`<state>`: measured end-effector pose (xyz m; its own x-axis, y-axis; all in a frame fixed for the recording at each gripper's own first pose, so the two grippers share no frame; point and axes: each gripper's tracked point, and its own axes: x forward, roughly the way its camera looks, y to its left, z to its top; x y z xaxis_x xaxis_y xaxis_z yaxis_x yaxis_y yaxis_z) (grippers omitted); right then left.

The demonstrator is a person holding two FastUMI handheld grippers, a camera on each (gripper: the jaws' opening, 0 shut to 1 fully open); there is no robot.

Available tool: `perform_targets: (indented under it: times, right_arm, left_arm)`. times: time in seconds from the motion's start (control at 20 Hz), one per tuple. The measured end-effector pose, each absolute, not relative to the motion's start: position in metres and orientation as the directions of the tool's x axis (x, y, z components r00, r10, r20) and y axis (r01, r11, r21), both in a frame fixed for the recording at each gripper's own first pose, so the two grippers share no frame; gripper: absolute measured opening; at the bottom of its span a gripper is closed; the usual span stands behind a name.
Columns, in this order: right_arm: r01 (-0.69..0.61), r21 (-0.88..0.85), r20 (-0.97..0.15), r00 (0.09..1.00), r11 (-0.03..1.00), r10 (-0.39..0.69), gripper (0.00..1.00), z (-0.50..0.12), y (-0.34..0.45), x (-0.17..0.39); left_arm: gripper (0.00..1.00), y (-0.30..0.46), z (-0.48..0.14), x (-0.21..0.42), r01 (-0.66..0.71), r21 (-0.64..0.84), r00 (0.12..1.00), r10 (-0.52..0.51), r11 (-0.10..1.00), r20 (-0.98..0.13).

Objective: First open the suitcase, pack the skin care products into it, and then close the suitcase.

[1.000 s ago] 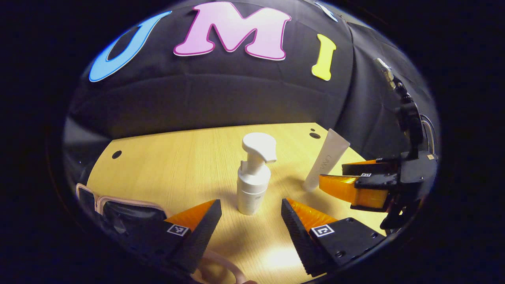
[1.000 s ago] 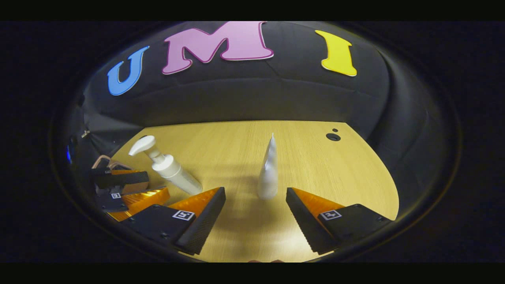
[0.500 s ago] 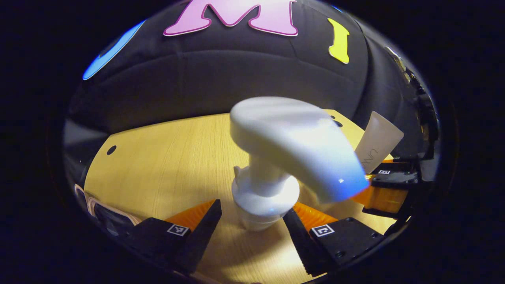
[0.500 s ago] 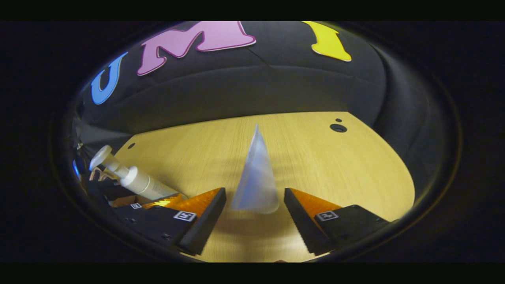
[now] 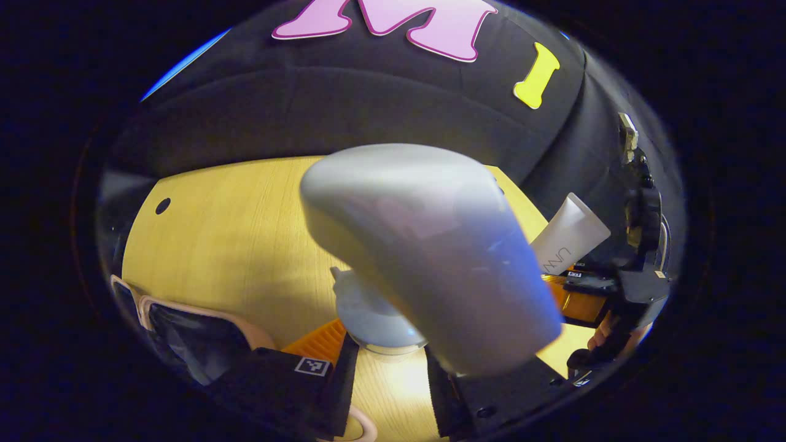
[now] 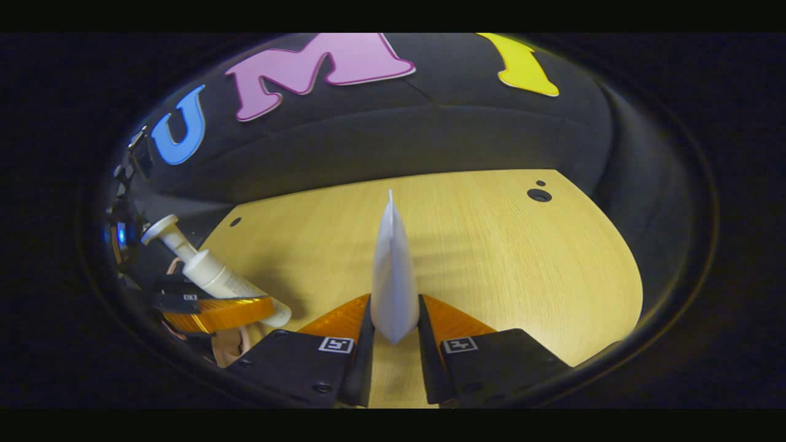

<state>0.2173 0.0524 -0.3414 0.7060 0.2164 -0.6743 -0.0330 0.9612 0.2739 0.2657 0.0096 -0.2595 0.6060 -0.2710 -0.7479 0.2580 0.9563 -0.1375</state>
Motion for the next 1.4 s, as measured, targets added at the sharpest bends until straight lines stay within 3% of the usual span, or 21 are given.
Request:
perform_targets:
  times: [0.15, 0.35, 0.6, 0.9, 1.0, 1.15, 1.4]
  right_arm:
    - [-0.106, 0.304, -0.642, 0.712, 0.947, 0.285, 0.37, -0.304, 0.074, 0.183]
    - [-0.139, 0.327, -0.620, 0.715, 0.935, 0.324, 0.37, -0.273, 0.100, 0.143]
    - [-0.208, 0.338, -0.626, 0.679, 0.918, 0.384, 0.37, -0.264, 0.144, 0.107]
    - [-0.285, 0.355, -0.629, 0.632, 0.890, 0.453, 0.37, -0.260, 0.197, 0.082]
    - [-0.310, 0.349, -0.639, 0.611, 0.884, 0.467, 0.37, -0.261, 0.211, 0.075]
    - [-0.344, 0.352, -0.651, 0.578, 0.871, 0.492, 0.37, -0.263, 0.235, 0.066]
    - [-0.398, 0.377, -0.682, 0.492, 0.836, 0.541, 0.37, -0.272, 0.274, 0.048]
  left_arm:
    - [0.60, 0.039, -0.242, 0.227, 0.332, -0.070, 0.544, -0.252, 0.941, -0.800]
    - [0.60, 0.105, -0.232, 0.152, 0.316, -0.069, 0.399, -0.198, 0.946, -0.895]
    - [0.60, 0.191, -0.284, 0.084, 0.267, -0.007, 0.215, -0.067, 0.964, -0.974]
    - [0.60, 0.232, -0.349, 0.049, 0.150, 0.002, 0.004, 0.002, 0.989, -1.000]
    - [0.61, 0.238, -0.363, 0.046, 0.135, 0.034, -0.031, 0.039, 0.990, -0.999]
    - [0.59, 0.240, -0.368, 0.054, 0.085, 0.002, -0.036, 0.005, 0.996, -0.999]
    - [0.63, 0.241, -0.365, 0.057, 0.084, -0.009, 0.019, -0.011, 0.996, -1.000]
